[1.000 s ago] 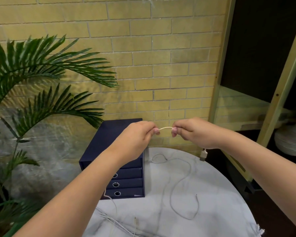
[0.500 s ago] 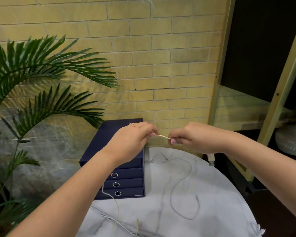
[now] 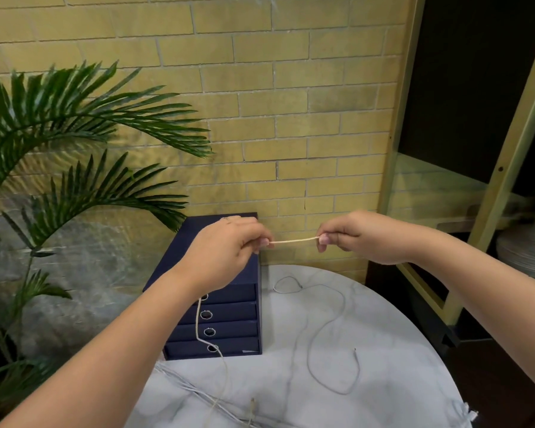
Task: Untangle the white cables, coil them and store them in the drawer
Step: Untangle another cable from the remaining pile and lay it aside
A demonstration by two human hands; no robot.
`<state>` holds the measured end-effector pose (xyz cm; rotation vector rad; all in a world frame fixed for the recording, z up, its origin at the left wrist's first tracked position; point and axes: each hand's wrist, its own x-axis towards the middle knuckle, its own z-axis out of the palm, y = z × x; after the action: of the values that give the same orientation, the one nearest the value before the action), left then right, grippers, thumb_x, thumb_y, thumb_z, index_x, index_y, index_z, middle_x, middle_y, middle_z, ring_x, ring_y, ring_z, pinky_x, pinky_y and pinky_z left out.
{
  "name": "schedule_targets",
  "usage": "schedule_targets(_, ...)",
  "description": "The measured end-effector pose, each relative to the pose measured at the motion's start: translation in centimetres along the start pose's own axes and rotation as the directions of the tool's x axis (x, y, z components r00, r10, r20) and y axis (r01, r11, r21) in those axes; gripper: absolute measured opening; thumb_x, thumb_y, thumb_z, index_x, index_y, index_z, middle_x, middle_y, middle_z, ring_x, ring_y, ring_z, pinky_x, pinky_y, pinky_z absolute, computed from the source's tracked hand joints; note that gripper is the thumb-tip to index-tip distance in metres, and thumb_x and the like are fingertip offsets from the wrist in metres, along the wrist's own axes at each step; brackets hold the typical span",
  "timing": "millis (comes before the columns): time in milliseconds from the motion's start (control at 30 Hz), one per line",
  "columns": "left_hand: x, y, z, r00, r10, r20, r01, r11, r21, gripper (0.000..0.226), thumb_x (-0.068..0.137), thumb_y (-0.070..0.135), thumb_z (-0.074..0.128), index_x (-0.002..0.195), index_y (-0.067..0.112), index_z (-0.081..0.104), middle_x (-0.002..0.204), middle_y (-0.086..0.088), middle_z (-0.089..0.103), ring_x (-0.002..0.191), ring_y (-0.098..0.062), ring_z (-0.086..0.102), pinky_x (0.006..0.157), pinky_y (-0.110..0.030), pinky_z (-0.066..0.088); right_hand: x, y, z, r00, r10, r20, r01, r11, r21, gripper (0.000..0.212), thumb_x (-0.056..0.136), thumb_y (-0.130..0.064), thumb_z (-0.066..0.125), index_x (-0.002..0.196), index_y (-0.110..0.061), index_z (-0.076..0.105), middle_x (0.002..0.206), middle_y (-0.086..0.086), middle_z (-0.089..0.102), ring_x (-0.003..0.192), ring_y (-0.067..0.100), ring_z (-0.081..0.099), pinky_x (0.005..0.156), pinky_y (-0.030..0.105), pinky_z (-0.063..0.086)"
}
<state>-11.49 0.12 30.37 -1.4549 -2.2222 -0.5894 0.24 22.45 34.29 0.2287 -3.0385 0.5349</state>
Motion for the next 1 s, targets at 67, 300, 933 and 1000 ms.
schedule_targets(67,-0.4,-0.5,0.0,1.000,-0.013,0.008,0.013,0.999,0.035,0.020,0.096,0.015,0.055,0.095,0.029,0.068,0.077,0.020,0.056,0.078,-0.005,0.049,0.073,-0.026,0.041,-0.2,0.2,0.2,1.000,0.011,-0.011,-0.012,0.999,-0.035,0.027,0.100,-0.031,0.039,0.098,-0.022,0.064,0.065,-0.006,0.047,0.058,0.004,0.039,0.057,0.014,0.033)
schedule_targets(300,-0.5,-0.5,-0.1,0.999,-0.046,0.015,0.045,0.998,0.050,0.019,0.099,0.022,0.048,0.097,0.029,0.066,0.080,0.021,0.053,0.080,-0.008,0.048,0.071,-0.020,0.036,0.0,-0.1,0.3,0.997,0.003,-0.073,-0.004,1.000,-0.005,0.027,0.100,-0.032,0.040,0.095,-0.022,0.065,0.065,-0.004,0.048,0.057,0.005,0.039,0.057,0.013,0.034)
schedule_targets(933,0.0,1.3,1.5,0.997,-0.006,0.073,-0.001,0.996,0.092,0.019,0.098,0.027,0.041,0.092,0.022,0.058,0.085,0.008,0.062,0.076,-0.018,0.057,0.066,-0.040,0.049,0.1,-1.1,3.4,0.997,-0.051,0.061,0.059,0.988,-0.145,0.028,0.100,-0.038,0.039,0.107,-0.022,0.061,0.081,-0.008,0.066,0.071,0.007,0.056,0.074,0.032,0.048)
schedule_targets(1000,-0.2,1.2,1.4,0.996,-0.018,0.085,0.011,0.996,0.085,0.035,0.097,0.040,0.027,0.092,0.023,0.057,0.085,0.008,0.062,0.075,-0.017,0.057,0.065,-0.039,0.049,0.0,-0.8,3.0,0.997,-0.062,0.048,0.068,0.991,-0.118,0.024,0.100,-0.032,0.041,0.112,-0.025,0.060,0.069,-0.033,0.058,0.066,-0.008,0.051,0.065,0.012,0.040)
